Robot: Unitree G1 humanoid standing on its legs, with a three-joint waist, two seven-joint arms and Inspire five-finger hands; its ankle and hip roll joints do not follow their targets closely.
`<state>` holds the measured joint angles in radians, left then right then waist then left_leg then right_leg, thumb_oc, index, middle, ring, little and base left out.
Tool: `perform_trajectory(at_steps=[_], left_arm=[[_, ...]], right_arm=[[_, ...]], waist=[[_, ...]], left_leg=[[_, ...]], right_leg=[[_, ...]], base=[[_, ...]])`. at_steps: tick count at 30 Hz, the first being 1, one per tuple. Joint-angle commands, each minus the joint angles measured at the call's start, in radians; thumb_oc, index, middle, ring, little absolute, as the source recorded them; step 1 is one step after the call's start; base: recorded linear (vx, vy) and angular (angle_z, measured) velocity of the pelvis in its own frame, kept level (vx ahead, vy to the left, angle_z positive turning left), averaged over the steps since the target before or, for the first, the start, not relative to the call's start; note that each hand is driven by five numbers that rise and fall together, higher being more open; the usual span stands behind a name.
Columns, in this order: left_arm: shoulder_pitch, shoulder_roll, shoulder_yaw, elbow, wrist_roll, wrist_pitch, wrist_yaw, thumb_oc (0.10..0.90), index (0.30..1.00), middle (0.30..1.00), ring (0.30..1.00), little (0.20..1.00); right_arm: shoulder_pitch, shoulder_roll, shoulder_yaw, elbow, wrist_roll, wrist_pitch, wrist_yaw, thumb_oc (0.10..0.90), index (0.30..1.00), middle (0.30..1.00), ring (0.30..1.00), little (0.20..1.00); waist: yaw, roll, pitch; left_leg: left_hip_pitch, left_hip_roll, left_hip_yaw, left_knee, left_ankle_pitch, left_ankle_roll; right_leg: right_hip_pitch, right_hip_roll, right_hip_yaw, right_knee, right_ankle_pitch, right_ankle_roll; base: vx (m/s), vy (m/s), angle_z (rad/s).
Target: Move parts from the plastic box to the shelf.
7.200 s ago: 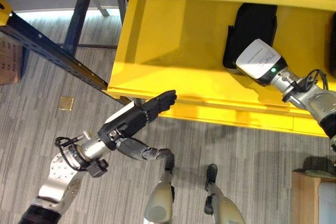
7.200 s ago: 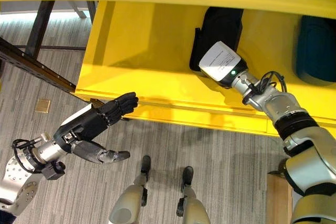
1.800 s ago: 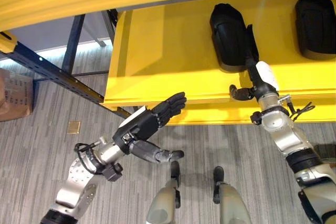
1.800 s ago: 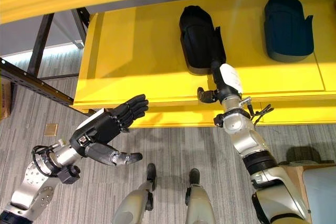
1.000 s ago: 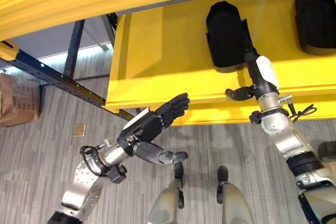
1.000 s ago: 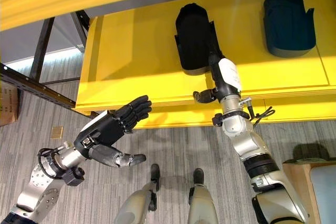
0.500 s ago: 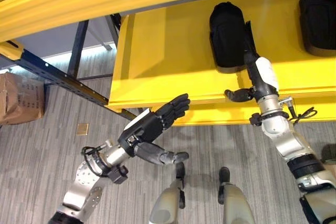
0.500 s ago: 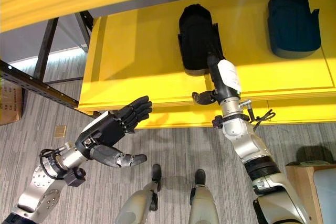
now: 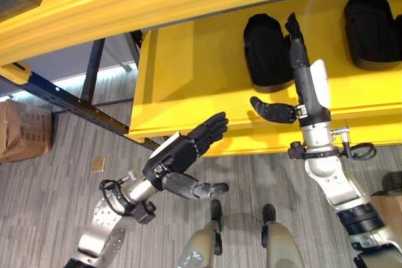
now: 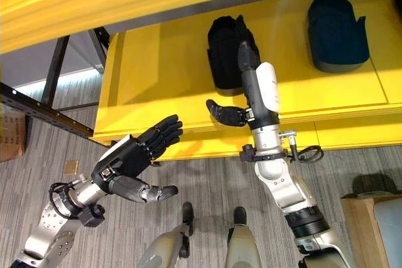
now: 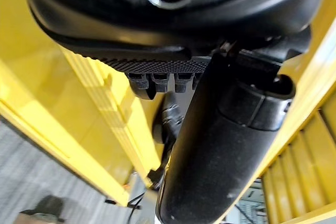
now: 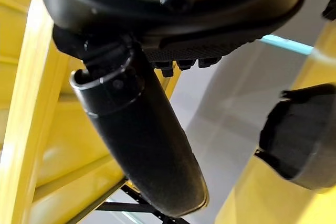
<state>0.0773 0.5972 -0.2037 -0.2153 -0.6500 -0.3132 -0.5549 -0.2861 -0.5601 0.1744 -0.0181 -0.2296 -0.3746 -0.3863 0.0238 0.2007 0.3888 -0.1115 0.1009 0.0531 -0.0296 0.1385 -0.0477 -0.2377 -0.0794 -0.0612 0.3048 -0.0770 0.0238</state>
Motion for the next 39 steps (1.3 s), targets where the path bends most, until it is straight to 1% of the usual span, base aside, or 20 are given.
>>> perform_trajectory(at_steps=[1, 2, 3, 4, 5, 6, 8, 10, 13, 20, 24, 27, 29, 31, 34, 37, 39], left_arm=[[0.037, 0.000, 0.004, -0.093, 0.002, -0.129, 0.000, 0.900, 1.000, 1.000, 1.000, 1.000], [0.041, 0.002, 0.006, -0.092, 0.003, -0.131, 0.000, 0.900, 1.000, 1.000, 1.000, 1.000], [0.043, 0.003, 0.009, -0.085, 0.015, -0.134, 0.003, 0.900, 1.000, 1.000, 1.000, 1.000], [0.044, 0.004, 0.010, -0.084, 0.017, -0.133, 0.004, 0.900, 1.000, 1.000, 1.000, 1.000], [0.044, 0.004, 0.010, -0.083, 0.018, -0.132, 0.005, 0.900, 1.000, 1.000, 1.000, 1.000], [0.047, 0.000, 0.013, -0.081, 0.028, -0.132, 0.005, 0.900, 1.000, 1.000, 1.000, 1.000], [0.046, 0.000, 0.014, -0.074, 0.030, -0.136, 0.008, 0.900, 1.000, 1.000, 1.000, 1.000], [0.042, 0.002, 0.016, -0.069, 0.028, -0.133, 0.008, 0.900, 1.000, 1.000, 1.000, 1.000], [0.037, 0.008, 0.006, -0.057, 0.035, -0.139, 0.003, 0.900, 1.000, 1.000, 1.000, 1.000], [0.012, 0.030, -0.005, -0.050, 0.017, -0.136, -0.006, 0.900, 1.000, 1.000, 1.000, 1.000], [-0.005, 0.029, -0.006, -0.055, 0.019, -0.119, -0.010, 0.900, 1.000, 1.000, 1.000, 1.000], [-0.010, 0.031, 0.005, -0.056, 0.002, -0.111, -0.034, 0.900, 1.000, 1.000, 1.000, 1.000], [-0.014, 0.032, 0.007, -0.055, -0.008, -0.109, -0.046, 0.900, 1.000, 1.000, 1.000, 1.000], [-0.019, 0.033, 0.010, -0.062, -0.021, -0.097, -0.063, 0.900, 1.000, 1.000, 1.000, 1.000], [-0.028, 0.032, 0.002, -0.071, -0.024, -0.082, -0.064, 0.900, 1.000, 1.000, 1.000, 1.000], [-0.042, 0.030, -0.011, -0.075, -0.043, -0.054, -0.076, 0.900, 1.000, 1.000, 1.000, 1.000], [-0.046, 0.030, -0.018, -0.077, -0.053, -0.049, -0.076, 0.900, 1.000, 1.000, 1.000, 1.000]], right_arm=[[0.016, 0.000, -0.007, -0.115, 0.020, -0.095, 0.010, 0.900, 1.000, 1.000, 1.000, 1.000], [0.040, -0.003, -0.009, -0.131, 0.035, -0.094, 0.023, 0.900, 1.000, 1.000, 1.000, 1.000], [0.091, -0.008, -0.010, -0.158, 0.047, -0.098, 0.031, 0.900, 1.000, 1.000, 1.000, 1.000], [0.112, -0.007, -0.012, -0.169, 0.073, -0.092, 0.037, 0.900, 1.000, 1.000, 1.000, 1.000], [0.117, -0.007, -0.014, -0.171, 0.078, -0.092, 0.040, 0.900, 1.000, 1.000, 1.000, 1.000], [0.171, 0.008, -0.026, -0.185, 0.124, -0.090, 0.062, 0.900, 1.000, 1.000, 1.000, 1.000], [0.214, 0.022, -0.031, -0.190, 0.131, -0.091, 0.067, 0.900, 1.000, 1.000, 1.000, 1.000], [0.245, 0.030, -0.036, -0.189, 0.161, -0.072, 0.065, 0.900, 1.000, 1.000, 1.000, 1.000], [0.265, 0.047, -0.039, -0.156, 0.159, -0.089, 0.052, 0.900, 1.000, 1.000, 1.000, 1.000], [0.262, 0.043, -0.041, -0.147, 0.159, -0.058, 0.022, 0.900, 1.000, 1.000, 1.000, 1.000], [0.256, 0.046, -0.048, -0.128, 0.141, -0.036, -0.007, 0.900, 1.000, 1.000, 1.000, 1.000], [0.254, 0.044, -0.067, -0.103, 0.134, -0.006, -0.032, 0.900, 1.000, 1.000, 1.000, 1.000], [0.258, 0.040, -0.083, -0.098, 0.129, -0.007, -0.036, 0.900, 1.000, 1.000, 1.000, 1.000], [0.264, 0.036, -0.098, -0.104, 0.127, 0.012, -0.038, 0.900, 1.000, 1.000, 1.000, 1.000], [0.273, 0.034, -0.107, -0.107, 0.103, 0.013, -0.044, 0.900, 1.000, 1.000, 1.000, 1.000], [0.280, 0.021, -0.130, -0.114, 0.077, 0.035, -0.055, 0.900, 1.000, 1.000, 1.000, 1.000], [0.280, 0.011, -0.140, -0.114, 0.080, 0.040, -0.051, 0.900, 1.000, 1.000, 1.000, 1.000]], waist=[[-0.031, -0.101, -0.160], [-0.035, -0.106, -0.166], [-0.048, -0.120, -0.177], [-0.054, -0.126, -0.182], [-0.055, -0.127, -0.183], [-0.072, -0.140, -0.193], [-0.086, -0.148, -0.199], [-0.096, -0.154, -0.203], [-0.107, -0.165, -0.210], [-0.114, -0.179, -0.227], [-0.117, -0.185, -0.232], [-0.120, -0.189, -0.237], [-0.123, -0.190, -0.238], [-0.128, -0.192, -0.239], [-0.135, -0.196, -0.237], [-0.145, -0.206, -0.233], [-0.147, -0.210, -0.232]], left_leg=[[0.077, 0.027, 0.020, 0.051, -0.089, -0.032], [0.082, 0.026, 0.024, 0.051, -0.094, -0.031], [0.094, 0.026, 0.034, 0.048, -0.103, -0.027], [0.099, 0.026, 0.037, 0.047, -0.106, -0.026], [0.101, 0.026, 0.037, 0.046, -0.107, -0.026], [0.117, 0.024, 0.045, 0.039, -0.113, -0.021], [0.132, 0.022, 0.052, 0.028, -0.116, -0.017], [0.146, 0.021, 0.059, 0.016, -0.117, -0.013], [0.170, 0.018, 0.067, -0.008, -0.117, -0.007], [0.201, 0.005, 0.086, -0.031, -0.130, 0.006], [0.210, -0.005, 0.096, -0.033, -0.142, 0.016], [0.218, -0.013, 0.104, -0.034, -0.151, 0.023], [0.222, -0.015, 0.108, -0.034, -0.153, 0.026], [0.223, -0.019, 0.110, -0.034, -0.157, 0.030], [0.227, -0.026, 0.113, -0.037, -0.160, 0.035], [0.228, -0.035, 0.131, -0.036, -0.170, 0.041], [0.228, -0.037, 0.142, -0.038, -0.170, 0.041]], right_leg=[[0.200, -0.045, -0.017, -0.289, 0.086, 0.028], [0.204, -0.045, -0.012, -0.292, 0.088, 0.030], [0.217, -0.045, -0.003, -0.302, 0.094, 0.033], [0.222, -0.044, 0.002, -0.305, 0.097, 0.035], [0.223, -0.044, 0.004, -0.307, 0.097, 0.035], [0.237, -0.042, 0.017, -0.320, 0.106, 0.040], [0.247, -0.043, 0.029, -0.333, 0.114, 0.047], [0.255, -0.045, 0.037, -0.341, 0.120, 0.053], [0.270, -0.046, 0.047, -0.359, 0.131, 0.064], [0.287, -0.050, 0.065, -0.385, 0.148, 0.082], [0.288, -0.052, 0.077, -0.386, 0.150, 0.089], [0.294, -0.052, 0.086, -0.385, 0.147, 0.092], [0.296, -0.054, 0.088, -0.382, 0.147, 0.095], [0.295, -0.056, 0.092, -0.376, 0.146, 0.098], [0.290, -0.061, 0.100, -0.377, 0.154, 0.106], [0.283, -0.067, 0.115, -0.385, 0.167, 0.118], [0.279, -0.069, 0.110, -0.389, 0.173, 0.122]], base=[[-0.01, 0.045, -0.13], [-0.03, 0.070, -0.19], [-0.04, 0.072, -0.22], [-0.03, 0.060, -0.14], [-0.05, 0.083, -0.08], [-0.05, 0.091, -0.13], [-0.06, 0.111, -0.20], [-0.05, 0.090, -0.09], [-0.05, 0.076, -0.13], [-0.04, 0.068, -0.07], [-0.03, 0.061, -0.01], [-0.01, 0.081, -0.03], [0.00, 0.086, -0.01], [-0.01, 0.092, 0.00], [-0.02, 0.092, -0.04], [-0.02, 0.089, -0.19], [-0.02, 0.049, -0.19]])
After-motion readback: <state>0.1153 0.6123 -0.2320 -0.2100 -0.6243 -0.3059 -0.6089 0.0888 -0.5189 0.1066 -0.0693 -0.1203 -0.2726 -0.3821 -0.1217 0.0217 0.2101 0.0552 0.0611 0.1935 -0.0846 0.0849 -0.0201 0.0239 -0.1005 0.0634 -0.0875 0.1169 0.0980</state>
